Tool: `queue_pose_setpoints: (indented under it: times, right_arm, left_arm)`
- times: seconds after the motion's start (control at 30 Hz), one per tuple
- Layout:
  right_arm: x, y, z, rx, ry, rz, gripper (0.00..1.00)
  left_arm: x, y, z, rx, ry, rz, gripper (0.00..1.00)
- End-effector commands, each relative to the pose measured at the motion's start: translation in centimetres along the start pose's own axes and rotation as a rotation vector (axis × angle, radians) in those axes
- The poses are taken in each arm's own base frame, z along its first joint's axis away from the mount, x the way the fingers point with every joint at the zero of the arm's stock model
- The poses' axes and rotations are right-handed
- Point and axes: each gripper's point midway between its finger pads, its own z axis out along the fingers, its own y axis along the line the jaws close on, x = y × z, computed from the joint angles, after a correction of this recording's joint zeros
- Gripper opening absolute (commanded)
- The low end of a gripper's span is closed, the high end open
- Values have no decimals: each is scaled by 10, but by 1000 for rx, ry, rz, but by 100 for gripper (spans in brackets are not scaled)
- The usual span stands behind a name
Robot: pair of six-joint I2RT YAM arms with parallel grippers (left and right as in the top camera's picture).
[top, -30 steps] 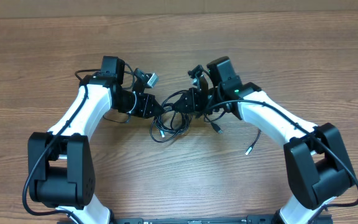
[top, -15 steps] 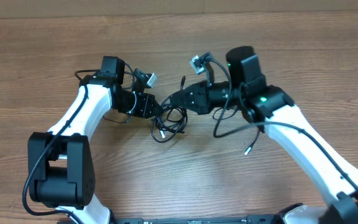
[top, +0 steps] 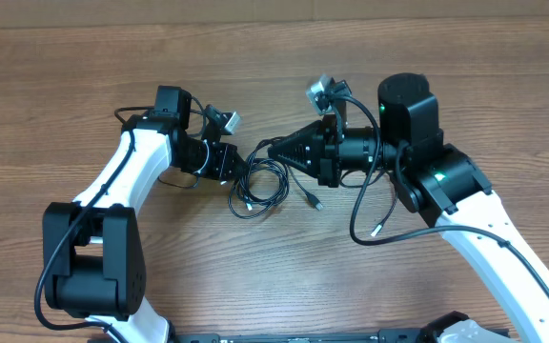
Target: Untangle cables
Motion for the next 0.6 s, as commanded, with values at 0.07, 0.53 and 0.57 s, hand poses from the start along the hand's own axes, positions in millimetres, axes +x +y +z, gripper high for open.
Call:
queue_pose_setpoints:
  times: [0.07,0.53,0.57]
  right_arm:
    - [10,-25,-2,155,18,34,9]
    - [119,-150,-28,793,250,577,45]
    - [128,-153,-27,804,277,609,45]
  left_arm:
    - [0,-2,1,8,-2,-5,4]
    - [0,8,1,-46,3,13,4]
    - [0,8,1,-46,3,14,4]
